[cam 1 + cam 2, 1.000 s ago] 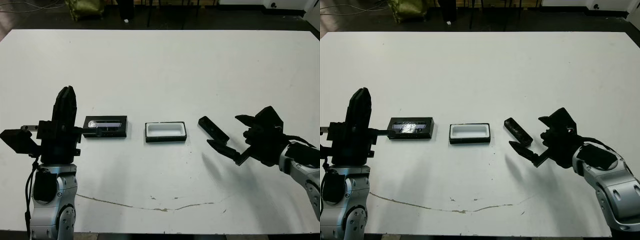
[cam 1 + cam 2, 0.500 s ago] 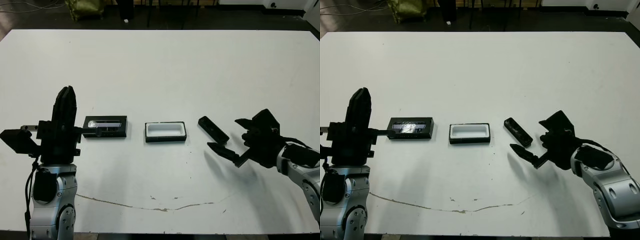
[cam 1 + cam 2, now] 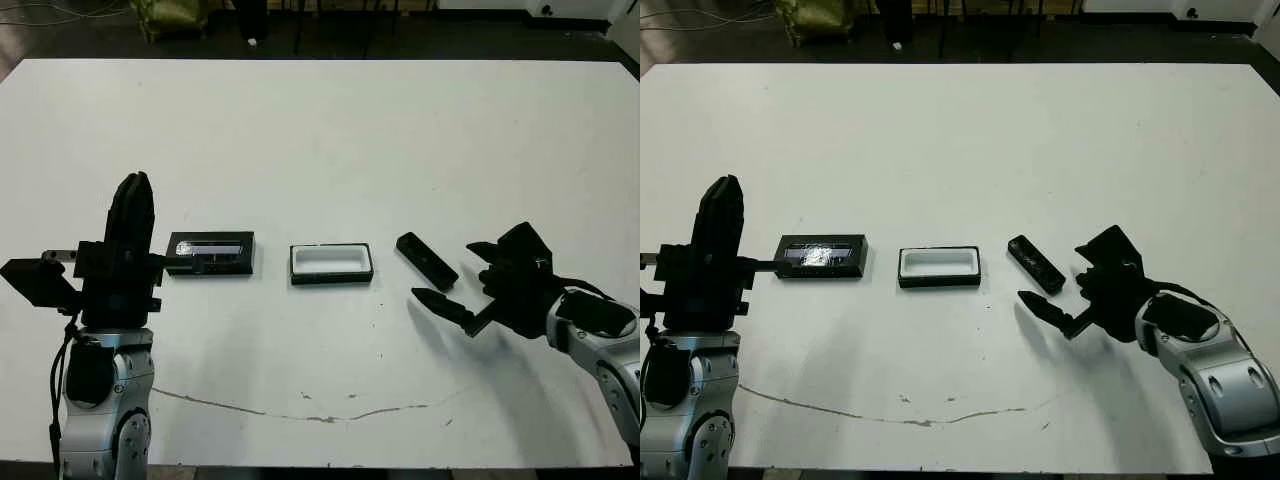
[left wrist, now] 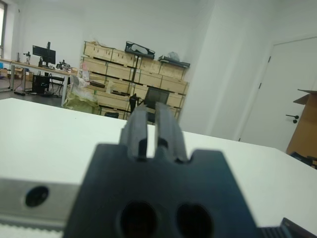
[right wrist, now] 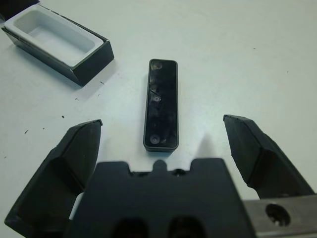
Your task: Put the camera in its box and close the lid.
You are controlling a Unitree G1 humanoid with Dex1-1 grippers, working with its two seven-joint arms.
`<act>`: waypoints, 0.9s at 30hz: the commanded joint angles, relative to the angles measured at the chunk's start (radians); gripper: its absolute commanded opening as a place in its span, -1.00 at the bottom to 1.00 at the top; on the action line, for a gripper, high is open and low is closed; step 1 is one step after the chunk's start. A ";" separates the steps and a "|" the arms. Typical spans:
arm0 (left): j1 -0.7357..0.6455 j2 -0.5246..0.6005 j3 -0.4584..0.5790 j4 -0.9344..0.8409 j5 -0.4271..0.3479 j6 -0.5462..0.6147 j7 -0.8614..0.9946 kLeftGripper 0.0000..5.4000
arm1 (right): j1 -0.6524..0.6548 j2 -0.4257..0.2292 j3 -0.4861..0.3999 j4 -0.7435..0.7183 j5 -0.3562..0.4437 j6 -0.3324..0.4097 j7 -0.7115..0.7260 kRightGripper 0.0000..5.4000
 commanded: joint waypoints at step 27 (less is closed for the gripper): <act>0.022 0.008 0.004 0.000 0.007 0.020 0.008 -1.00 | 0.066 0.026 0.031 0.032 -0.055 -0.045 -0.030 0.32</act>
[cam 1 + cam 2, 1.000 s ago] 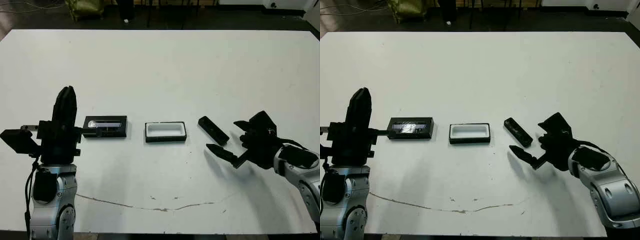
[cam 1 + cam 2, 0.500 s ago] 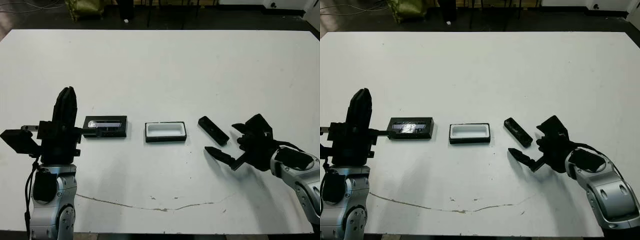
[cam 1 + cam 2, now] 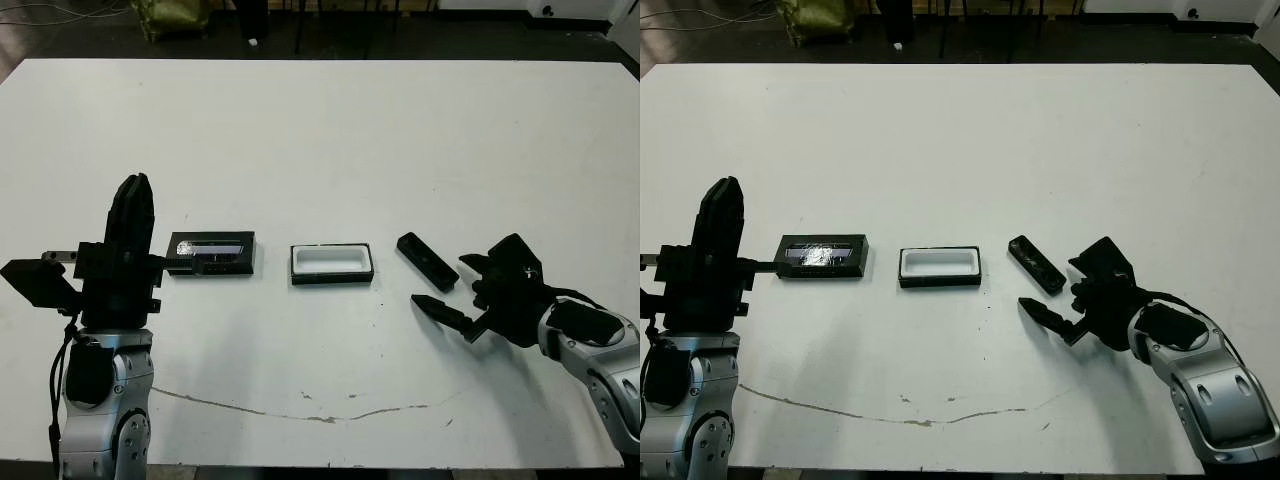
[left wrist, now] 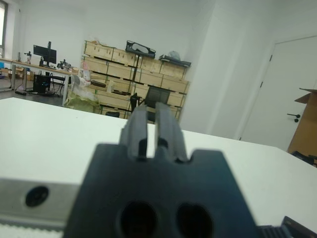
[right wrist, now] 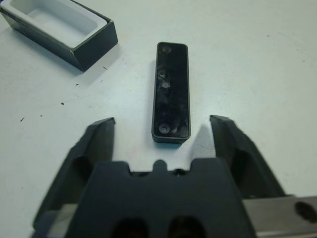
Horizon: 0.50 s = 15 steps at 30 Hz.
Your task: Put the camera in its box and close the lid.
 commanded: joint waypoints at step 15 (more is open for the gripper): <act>0.018 0.009 0.004 0.013 0.011 -0.003 -0.001 -1.00 | 0.050 0.032 -0.001 0.012 -0.018 -0.022 -0.063 -0.89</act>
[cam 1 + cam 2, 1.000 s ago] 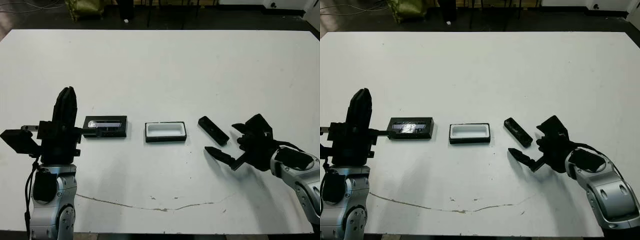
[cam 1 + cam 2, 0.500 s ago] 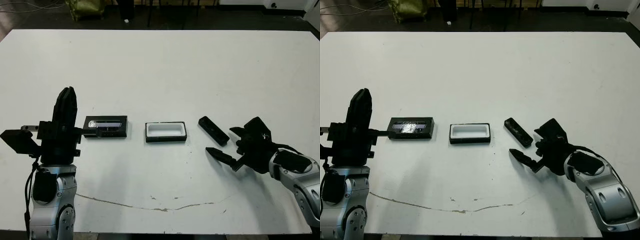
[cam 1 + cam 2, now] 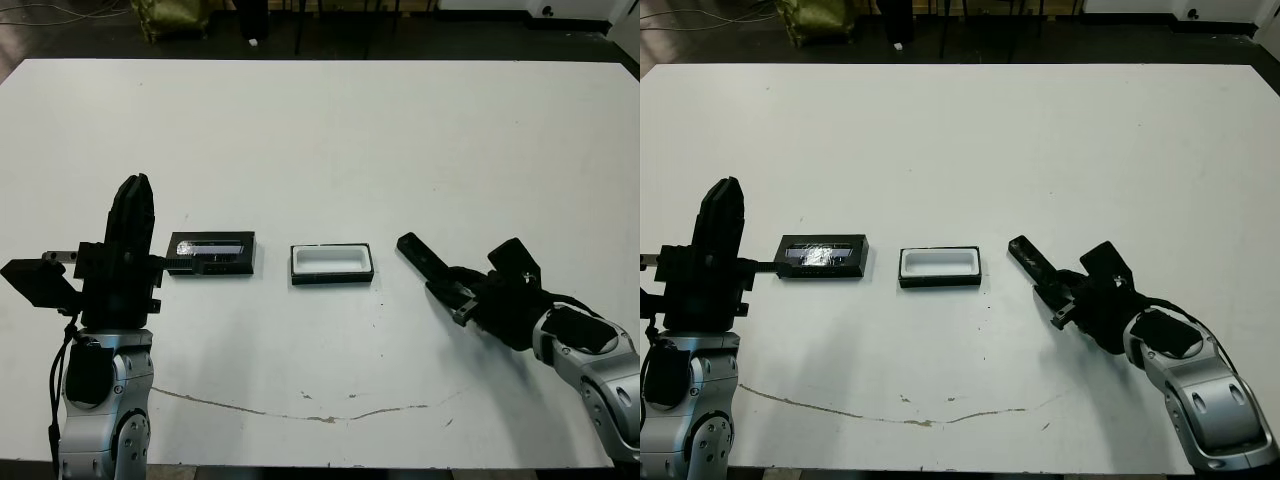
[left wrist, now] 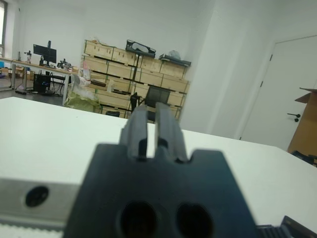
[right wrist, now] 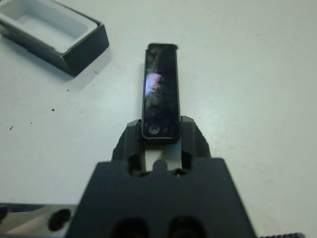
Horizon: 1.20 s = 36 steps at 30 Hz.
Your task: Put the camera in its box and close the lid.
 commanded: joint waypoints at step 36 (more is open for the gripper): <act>0.030 0.008 -0.007 -0.002 0.013 0.012 0.009 -1.00 | -0.493 -0.053 -0.051 0.387 0.244 0.029 0.388 -0.97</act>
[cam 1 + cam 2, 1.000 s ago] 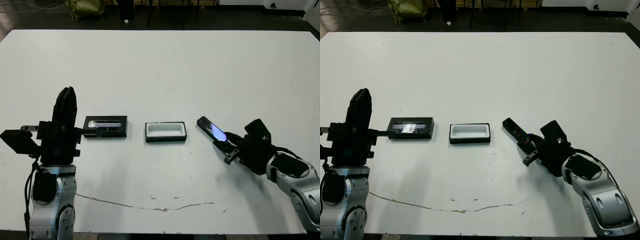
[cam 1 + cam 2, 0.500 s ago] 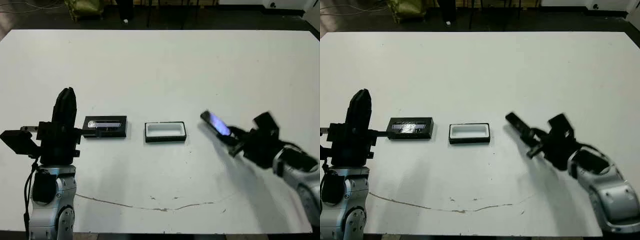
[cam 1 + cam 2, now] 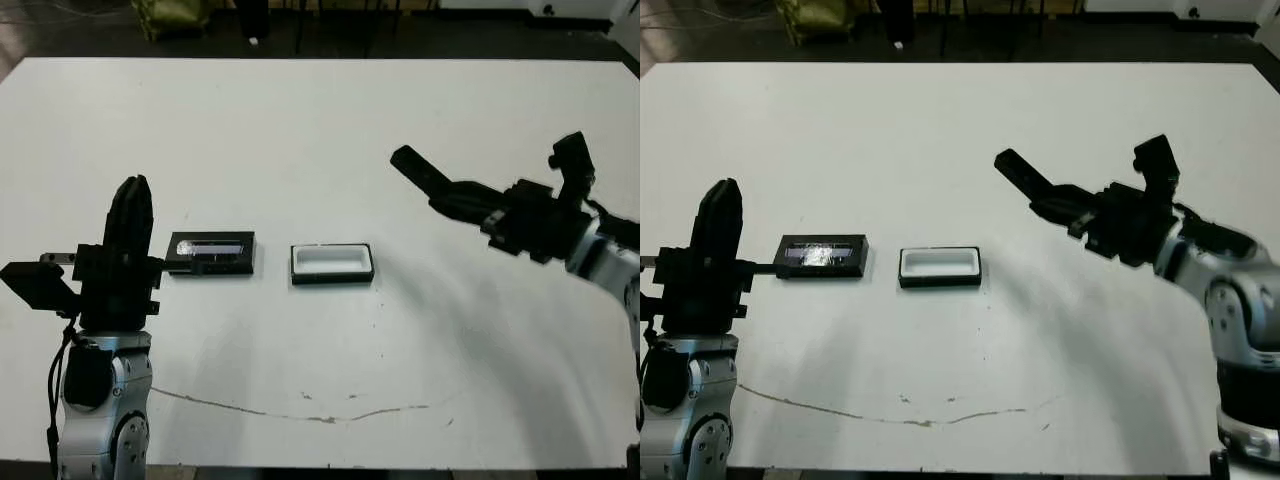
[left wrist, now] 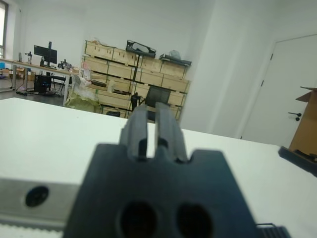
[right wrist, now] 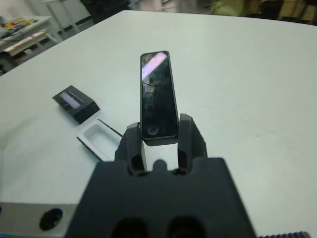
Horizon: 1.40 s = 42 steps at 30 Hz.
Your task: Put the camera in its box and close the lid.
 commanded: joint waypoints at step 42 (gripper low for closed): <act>0.029 -0.005 -0.026 0.005 0.030 0.001 0.031 -1.00 | -0.415 0.112 0.495 0.486 -0.492 -0.441 0.660 -0.97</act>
